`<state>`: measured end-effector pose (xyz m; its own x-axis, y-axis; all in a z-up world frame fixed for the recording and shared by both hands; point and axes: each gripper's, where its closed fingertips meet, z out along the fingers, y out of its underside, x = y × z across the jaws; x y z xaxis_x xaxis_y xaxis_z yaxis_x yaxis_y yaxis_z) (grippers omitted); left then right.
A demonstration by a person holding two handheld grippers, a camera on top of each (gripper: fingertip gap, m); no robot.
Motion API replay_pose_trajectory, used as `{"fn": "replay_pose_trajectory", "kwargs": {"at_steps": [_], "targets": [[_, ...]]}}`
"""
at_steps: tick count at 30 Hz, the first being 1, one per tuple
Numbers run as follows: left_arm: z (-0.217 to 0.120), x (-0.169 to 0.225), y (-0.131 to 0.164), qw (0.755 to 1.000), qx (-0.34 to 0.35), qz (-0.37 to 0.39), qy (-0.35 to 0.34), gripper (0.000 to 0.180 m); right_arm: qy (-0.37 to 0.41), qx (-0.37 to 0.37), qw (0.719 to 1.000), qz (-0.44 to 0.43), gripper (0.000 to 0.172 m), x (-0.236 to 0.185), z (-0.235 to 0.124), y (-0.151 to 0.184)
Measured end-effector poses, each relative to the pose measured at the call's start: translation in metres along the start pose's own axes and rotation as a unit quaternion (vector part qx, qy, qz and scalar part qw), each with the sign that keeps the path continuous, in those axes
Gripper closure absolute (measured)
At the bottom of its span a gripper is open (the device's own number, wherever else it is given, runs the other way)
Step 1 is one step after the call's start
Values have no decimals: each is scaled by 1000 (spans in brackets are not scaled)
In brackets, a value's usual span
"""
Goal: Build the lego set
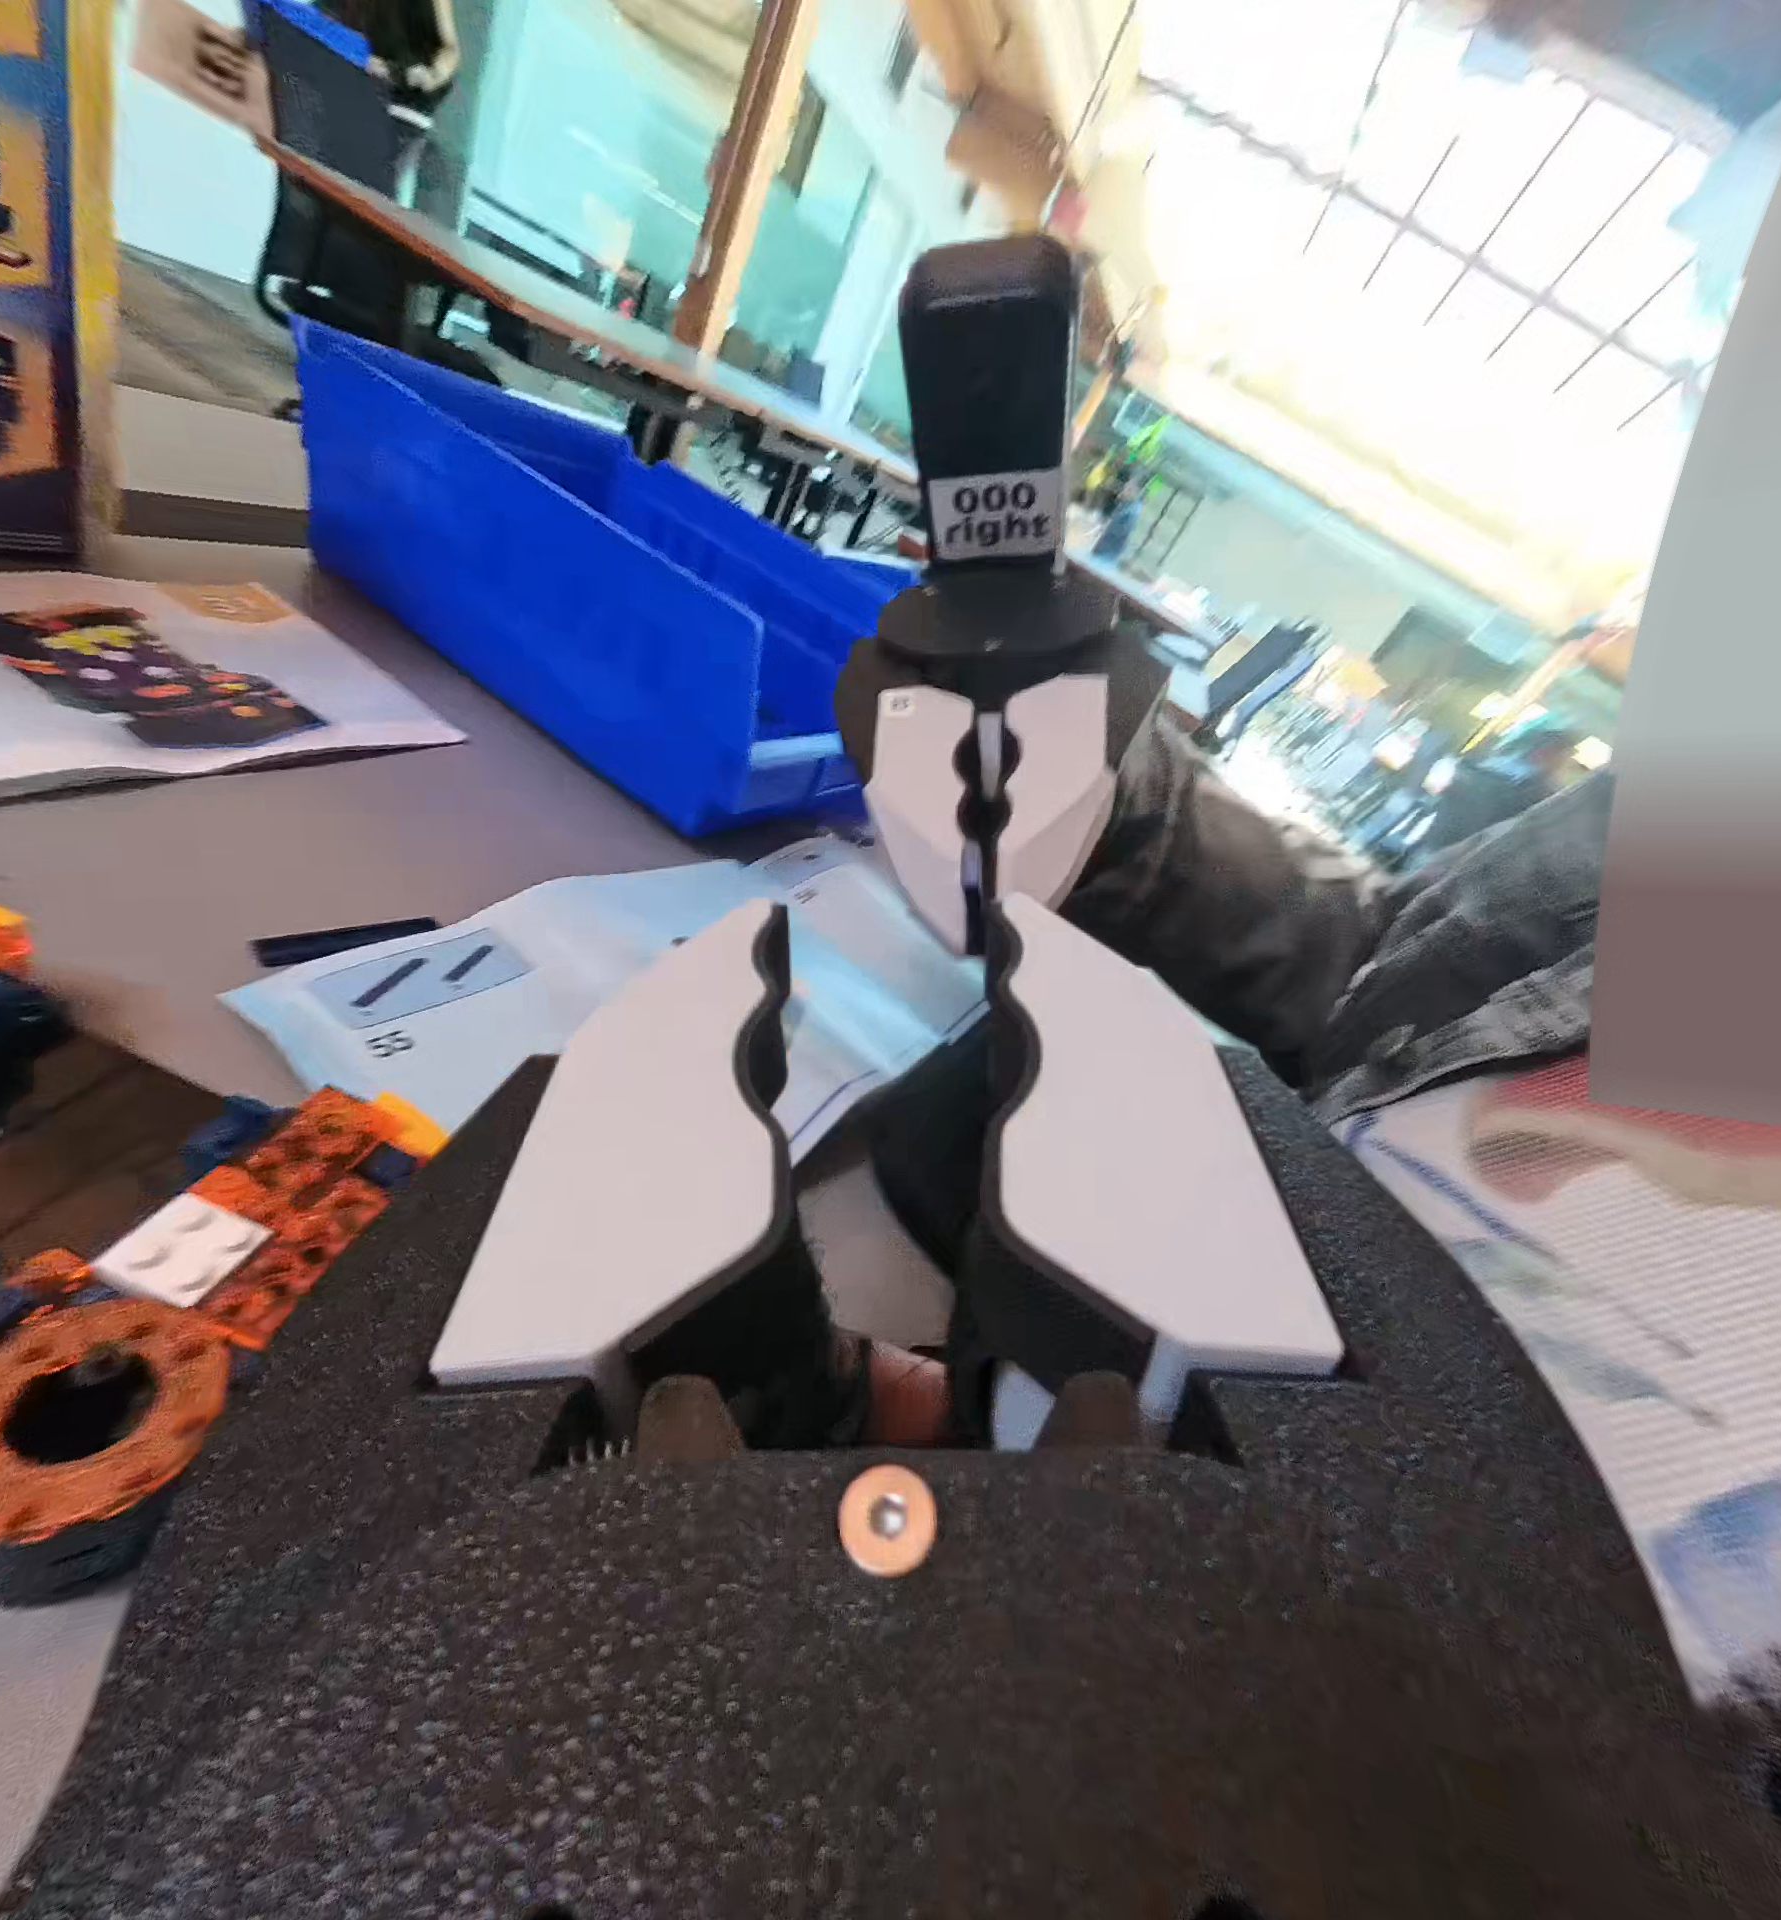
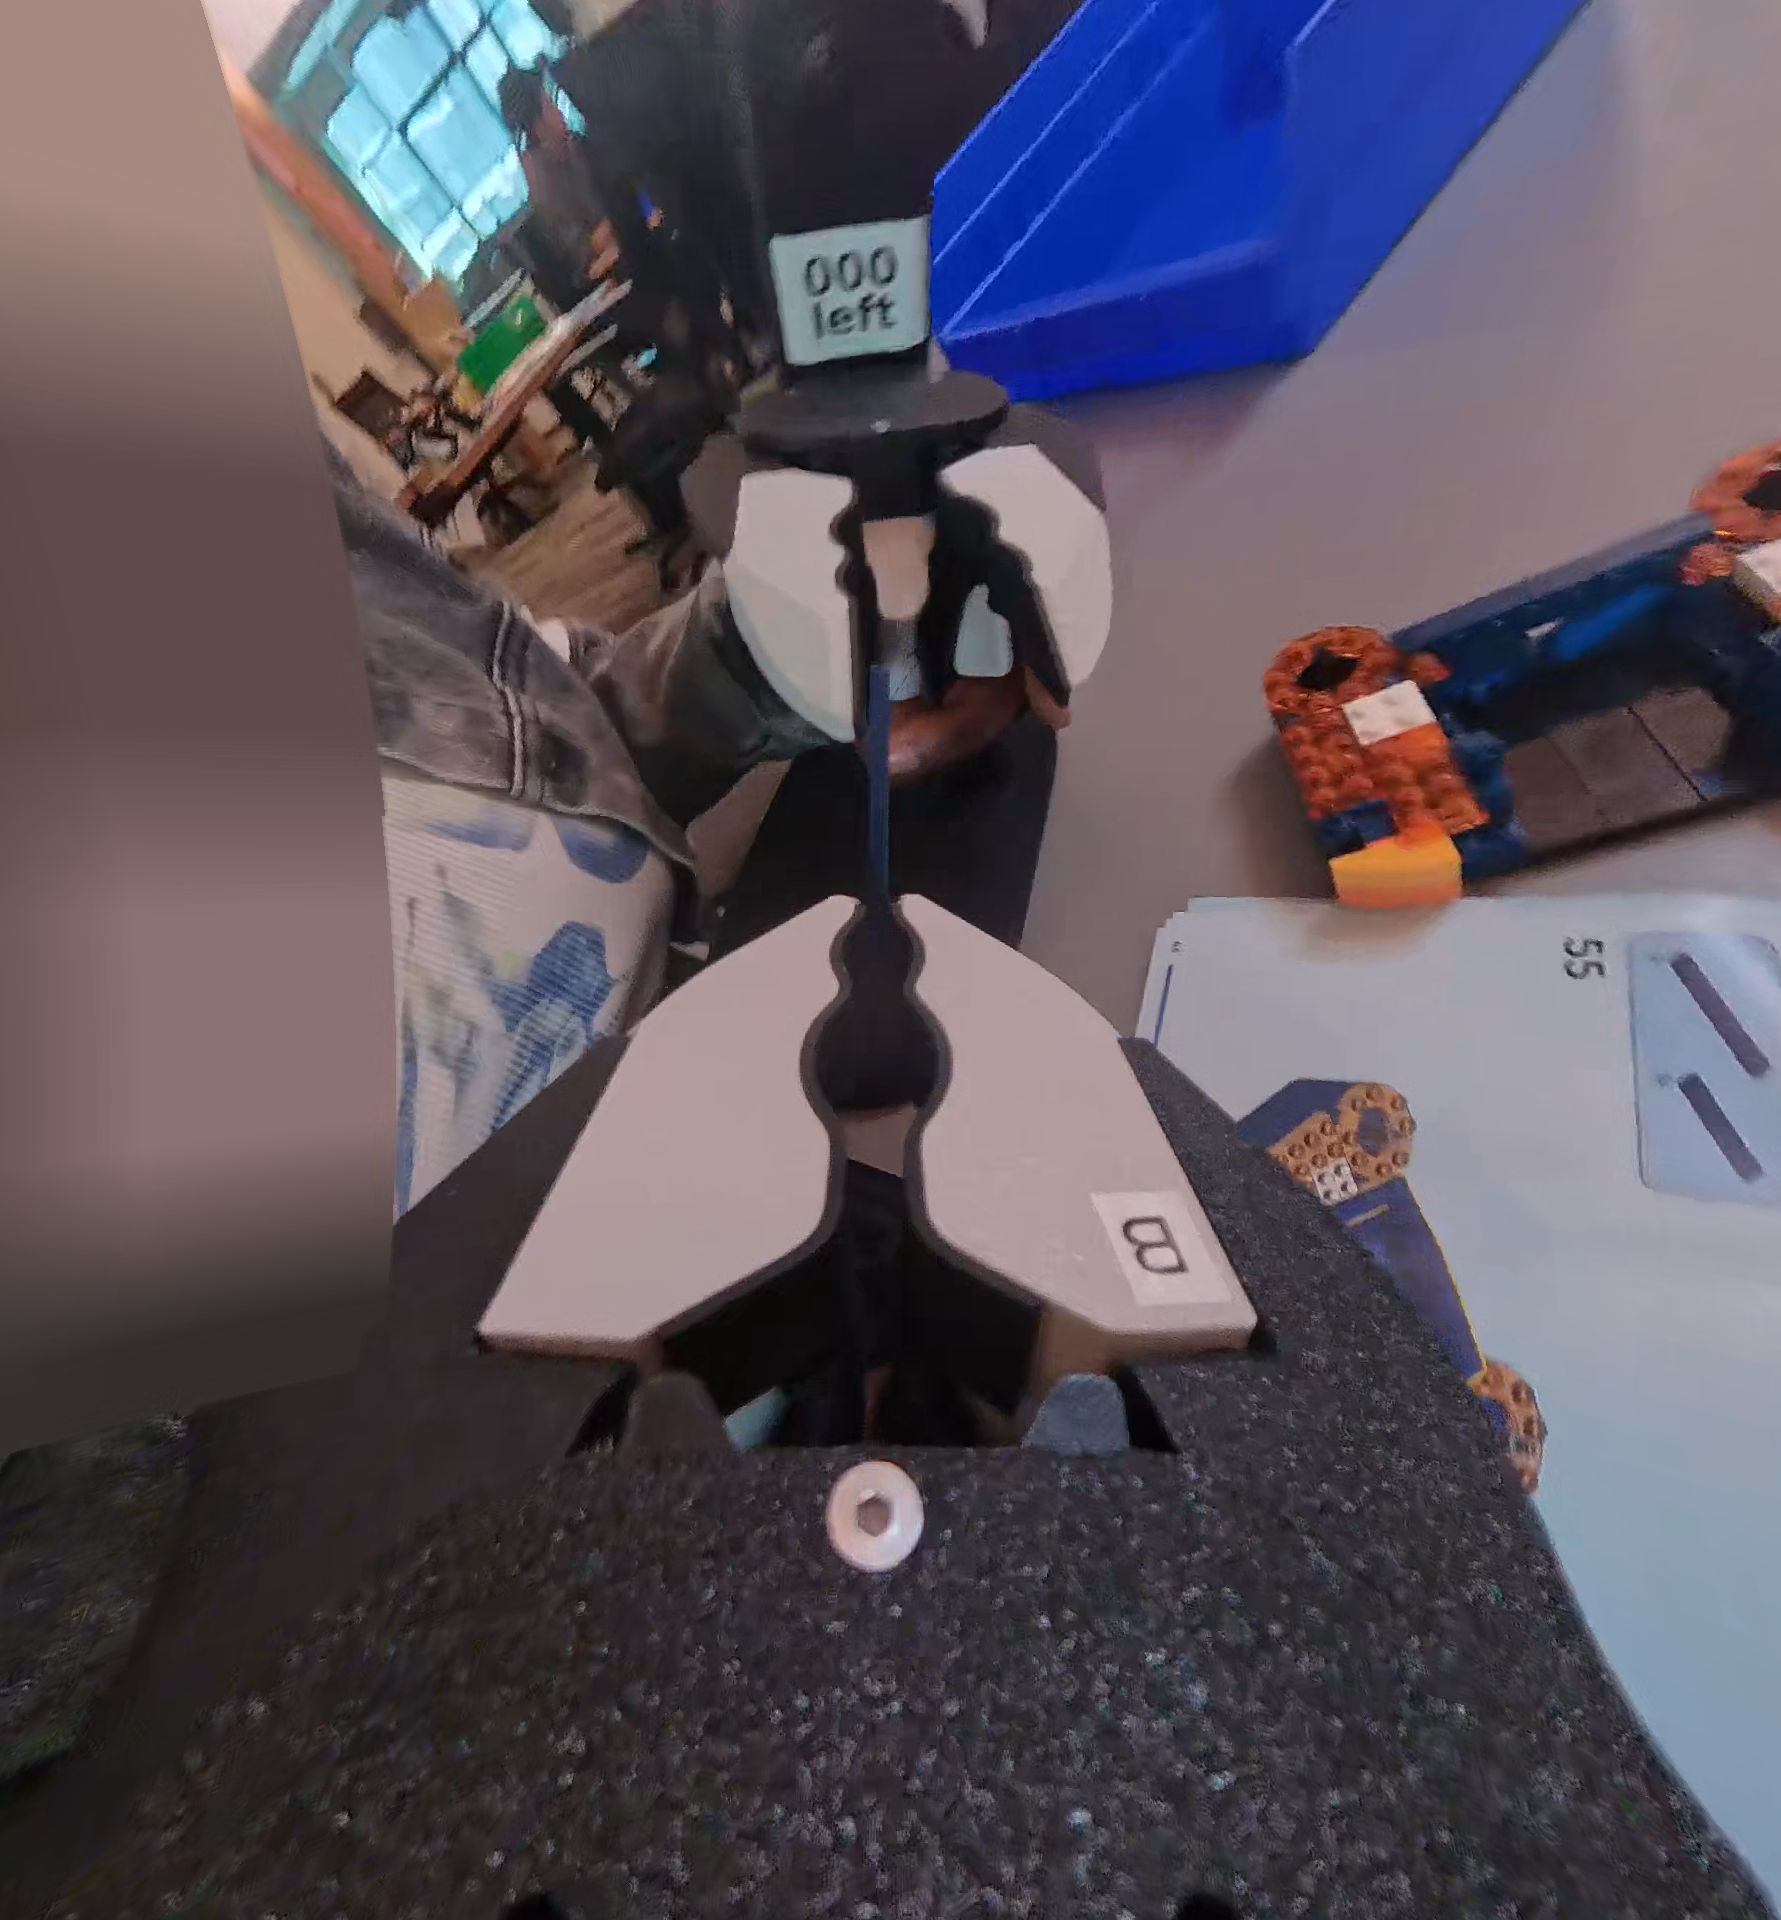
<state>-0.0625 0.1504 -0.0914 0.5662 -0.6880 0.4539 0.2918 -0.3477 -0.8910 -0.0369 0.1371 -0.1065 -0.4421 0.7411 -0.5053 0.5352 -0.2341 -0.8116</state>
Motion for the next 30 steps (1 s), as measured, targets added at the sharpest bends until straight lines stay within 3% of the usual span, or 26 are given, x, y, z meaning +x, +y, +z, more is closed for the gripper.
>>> {"fn": "replay_pose_trajectory", "kwargs": {"at_steps": [3,6,11,14,16,19,22,26,28,30], "targets": [[0,8,3,1000,-4,-6,23,153,-7,-42,999,-20,169,-3,9,5],[0,18,10,999,-15,9,41,176,-8,-52,999,-14,169,-2,14,10],[1,16,11,999,-10,-25,28,178,-2,-23,1000,-11,169,3,12,8],[-2,5,4,997,30,-73,-5,178,42,22,997,-65,152,7,4,-8],[-8,-2,-4,990,72,-119,-22,178,104,61,982,-146,149,9,-6,-22],[-16,-11,-7,974,119,-187,-45,178,214,100,936,-260,148,8,-22,-35],[-15,-8,-2,959,134,-246,-37,179,271,80,897,-338,149,1,-16,-29],[-2,2,7,947,126,-297,-7,179,302,14,877,-373,150,6,7,-12],[4,3,9,944,123,-307,0,178,322,-8,865,-385,164,12,8,-8],[6,2,10,944,120,-307,0,178,326,-11,863,-385,164,14,6,-7]]}}
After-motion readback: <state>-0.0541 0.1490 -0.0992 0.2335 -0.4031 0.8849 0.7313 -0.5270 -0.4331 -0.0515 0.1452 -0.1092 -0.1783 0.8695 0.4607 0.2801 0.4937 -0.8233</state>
